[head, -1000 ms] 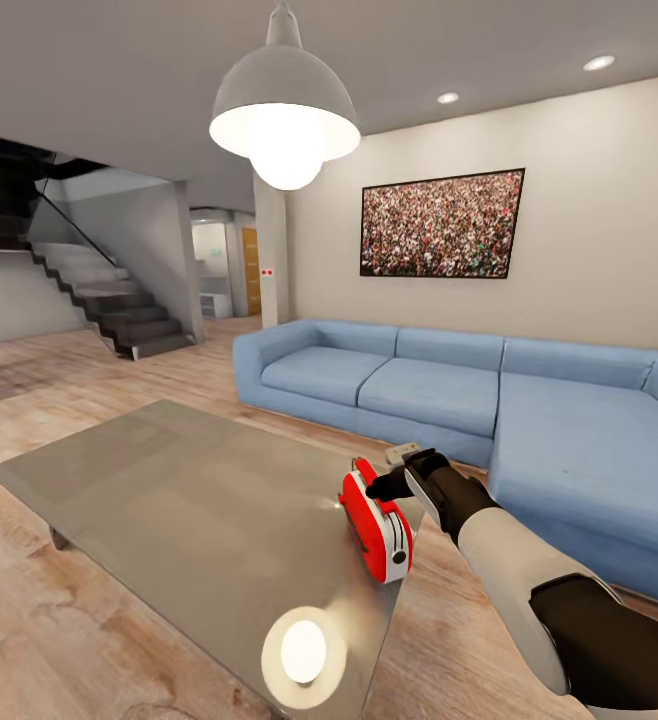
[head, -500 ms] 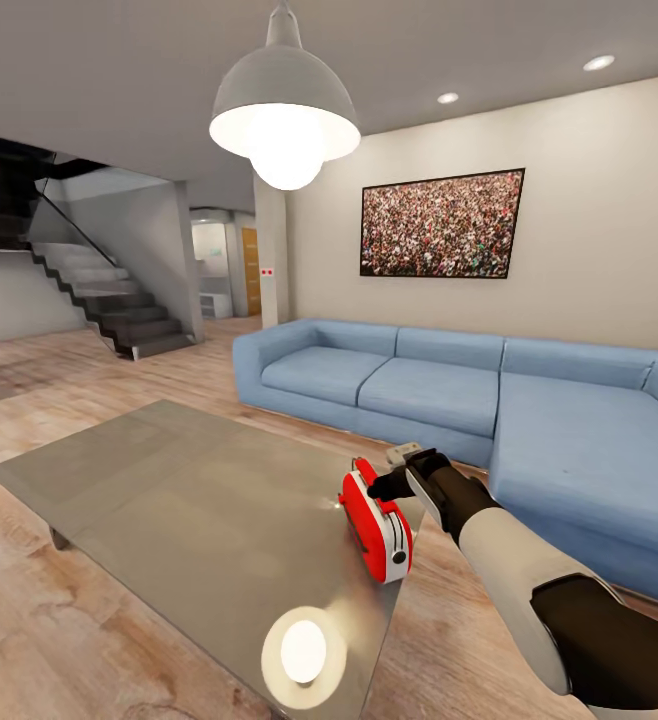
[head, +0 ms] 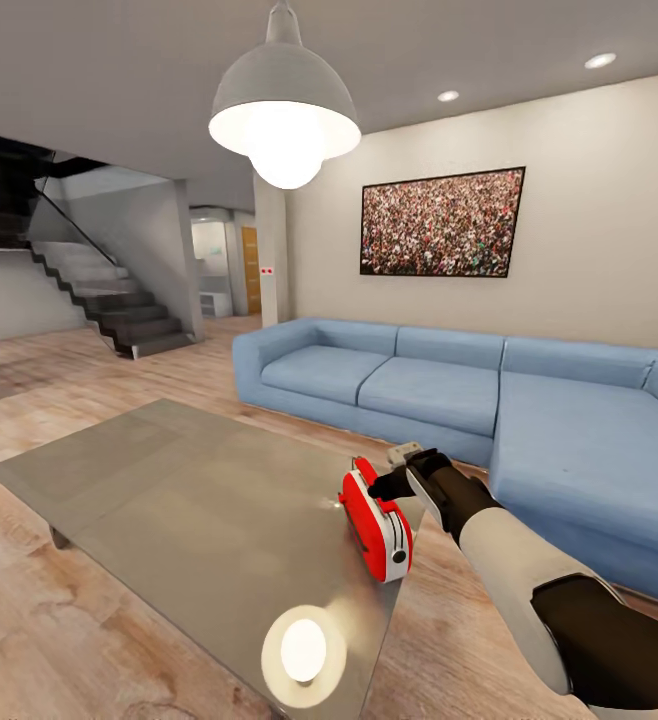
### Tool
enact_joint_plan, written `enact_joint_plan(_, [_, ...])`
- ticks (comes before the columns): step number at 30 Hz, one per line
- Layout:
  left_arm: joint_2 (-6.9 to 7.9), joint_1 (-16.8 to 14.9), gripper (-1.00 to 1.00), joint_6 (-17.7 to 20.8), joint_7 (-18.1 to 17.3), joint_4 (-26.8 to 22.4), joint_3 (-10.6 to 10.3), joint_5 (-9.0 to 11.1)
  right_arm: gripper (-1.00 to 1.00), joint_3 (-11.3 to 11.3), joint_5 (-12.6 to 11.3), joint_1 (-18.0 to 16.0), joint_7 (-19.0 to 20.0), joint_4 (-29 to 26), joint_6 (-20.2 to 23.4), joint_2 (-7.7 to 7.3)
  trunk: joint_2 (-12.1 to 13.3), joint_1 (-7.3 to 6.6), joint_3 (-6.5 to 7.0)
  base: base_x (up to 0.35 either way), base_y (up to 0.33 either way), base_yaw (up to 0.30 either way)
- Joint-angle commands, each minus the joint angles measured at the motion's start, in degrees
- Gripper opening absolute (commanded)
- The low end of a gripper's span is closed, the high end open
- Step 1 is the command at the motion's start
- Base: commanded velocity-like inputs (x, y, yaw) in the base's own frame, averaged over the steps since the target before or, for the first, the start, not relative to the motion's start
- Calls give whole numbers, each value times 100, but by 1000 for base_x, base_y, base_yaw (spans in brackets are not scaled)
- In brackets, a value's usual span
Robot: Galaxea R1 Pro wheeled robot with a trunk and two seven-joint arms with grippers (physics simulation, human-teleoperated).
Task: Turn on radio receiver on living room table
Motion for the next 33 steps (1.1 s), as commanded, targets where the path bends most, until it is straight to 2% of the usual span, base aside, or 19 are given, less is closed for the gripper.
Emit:
enact_joint_plan(1, [0,0,100,0,0,0,1,0,100,0,0,0,3,0,0,0,0,0,-8,0,0,0])
enact_joint_plan(24, [0,0,100,8,0,2,-5,-2,100,0,17,0,0,-1,-7,-19,0,0,-191,0,0,44])
enact_joint_plan(33, [6,0,100,9,-1,1,-7,-8,100,0,18,0,-3,-3,-26,-129,0,0,-193,0,0,0])
